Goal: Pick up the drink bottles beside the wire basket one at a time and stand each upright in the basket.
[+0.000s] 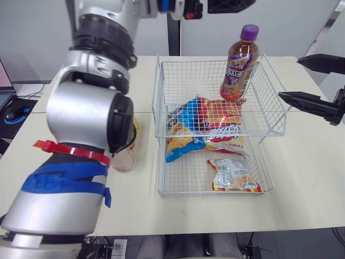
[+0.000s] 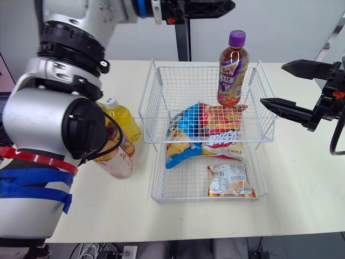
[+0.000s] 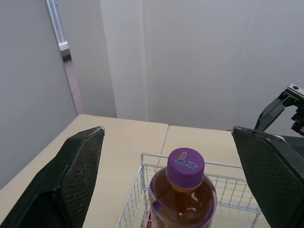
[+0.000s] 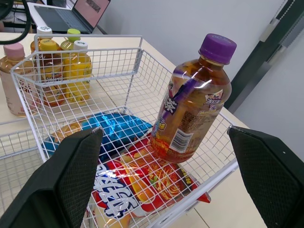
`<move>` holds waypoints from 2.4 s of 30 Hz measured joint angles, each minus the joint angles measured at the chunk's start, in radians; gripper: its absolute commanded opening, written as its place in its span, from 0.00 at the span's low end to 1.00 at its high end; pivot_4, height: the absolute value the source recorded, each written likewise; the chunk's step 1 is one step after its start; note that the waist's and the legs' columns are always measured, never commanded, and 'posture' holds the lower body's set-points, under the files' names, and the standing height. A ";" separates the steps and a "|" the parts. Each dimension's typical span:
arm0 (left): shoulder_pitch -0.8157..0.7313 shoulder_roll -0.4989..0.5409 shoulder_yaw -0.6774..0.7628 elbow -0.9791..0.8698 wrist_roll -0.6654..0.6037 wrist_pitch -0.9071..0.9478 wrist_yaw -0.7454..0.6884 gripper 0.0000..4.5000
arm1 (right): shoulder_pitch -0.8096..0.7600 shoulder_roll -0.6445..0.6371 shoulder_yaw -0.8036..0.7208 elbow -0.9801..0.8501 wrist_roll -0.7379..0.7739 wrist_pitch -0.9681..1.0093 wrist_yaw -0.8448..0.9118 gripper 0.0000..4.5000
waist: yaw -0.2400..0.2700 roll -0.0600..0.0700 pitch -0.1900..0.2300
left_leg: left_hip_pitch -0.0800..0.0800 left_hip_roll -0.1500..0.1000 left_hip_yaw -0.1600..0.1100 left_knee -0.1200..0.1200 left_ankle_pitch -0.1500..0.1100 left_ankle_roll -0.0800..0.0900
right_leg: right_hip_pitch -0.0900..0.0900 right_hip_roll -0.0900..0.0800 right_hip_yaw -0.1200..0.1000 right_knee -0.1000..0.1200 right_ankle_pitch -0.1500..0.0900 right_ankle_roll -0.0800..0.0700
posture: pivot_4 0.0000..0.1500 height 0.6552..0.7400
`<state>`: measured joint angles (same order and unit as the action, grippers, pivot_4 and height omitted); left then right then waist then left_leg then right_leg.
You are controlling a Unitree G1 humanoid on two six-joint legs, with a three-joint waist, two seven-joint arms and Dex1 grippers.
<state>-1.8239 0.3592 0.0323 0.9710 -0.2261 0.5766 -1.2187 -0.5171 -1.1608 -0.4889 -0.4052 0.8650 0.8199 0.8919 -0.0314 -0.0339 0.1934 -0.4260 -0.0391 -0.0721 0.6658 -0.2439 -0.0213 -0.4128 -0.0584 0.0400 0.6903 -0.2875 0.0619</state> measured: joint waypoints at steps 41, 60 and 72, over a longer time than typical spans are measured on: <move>1.673 0.605 1.034 -1.233 -0.314 0.503 0.206 0.99 | -0.383 0.327 0.506 0.057 -0.039 -0.066 0.139 1.00 | 0.003 0.005 -0.003 | 0.011 0.001 0.003 0.002 0.000 0.000 | 0.007 -0.009 0.001 0.004 0.001 -0.002 | 1.00 1.00; 1.623 0.425 0.733 -1.261 -0.377 0.330 0.504 0.99 | -0.474 0.370 0.552 0.056 -0.041 0.117 0.117 1.00 | 0.005 0.003 -0.004 | 0.011 0.002 0.000 -0.002 0.000 -0.001 | 0.007 -0.008 -0.003 0.000 0.001 -0.004 | 1.00 1.00; 1.543 0.396 0.546 -1.149 -0.317 0.173 0.600 0.99 | -0.474 0.371 0.549 0.032 -0.019 0.129 0.132 1.00 | 0.002 0.003 -0.004 | 0.011 0.002 0.000 -0.002 0.000 -0.001 | 0.006 -0.008 -0.003 0.000 0.001 -0.004 | 1.00 1.00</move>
<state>-0.2808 0.7554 0.5780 -0.1777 -0.5433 0.7497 -0.6183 -0.9913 -0.7902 0.0604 -0.3731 0.8458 0.9487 1.0237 -0.0293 -0.0307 0.1894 -0.4155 -0.0372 -0.0722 0.6633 -0.2442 -0.0218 -0.4065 -0.0660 0.0373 0.6900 -0.2862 0.0583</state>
